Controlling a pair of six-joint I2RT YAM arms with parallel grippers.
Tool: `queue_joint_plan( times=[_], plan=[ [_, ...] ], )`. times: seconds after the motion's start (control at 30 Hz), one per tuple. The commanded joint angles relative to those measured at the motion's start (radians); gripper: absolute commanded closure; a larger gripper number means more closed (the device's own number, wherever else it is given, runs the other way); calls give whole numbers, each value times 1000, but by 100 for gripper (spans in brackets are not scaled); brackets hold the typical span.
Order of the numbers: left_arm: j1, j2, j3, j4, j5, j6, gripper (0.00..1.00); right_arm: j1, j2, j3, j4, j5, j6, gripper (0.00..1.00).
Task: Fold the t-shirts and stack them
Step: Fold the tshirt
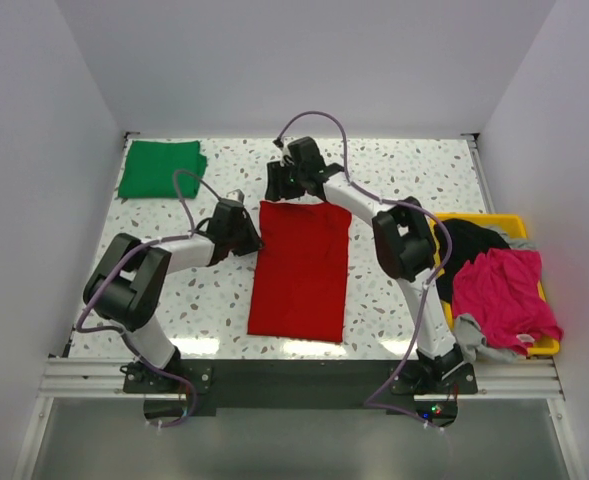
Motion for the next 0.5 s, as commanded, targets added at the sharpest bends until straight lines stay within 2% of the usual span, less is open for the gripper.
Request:
queue_joint_plan(
  times=[0.0, 0.3, 0.37, 0.47],
  plan=[
    [10, 23, 47, 6, -16, 29, 80, 30, 26, 99, 9, 4, -27, 48],
    [11, 43, 49, -31, -45, 26, 83, 51, 110, 179, -53, 83, -46, 49],
    [10, 51, 47, -36, -48, 23, 84, 53, 107, 171, -50, 81, -46, 51],
    [10, 62, 43, -37, -51, 15, 85, 54, 93, 144, -37, 87, -40, 61]
  ],
)
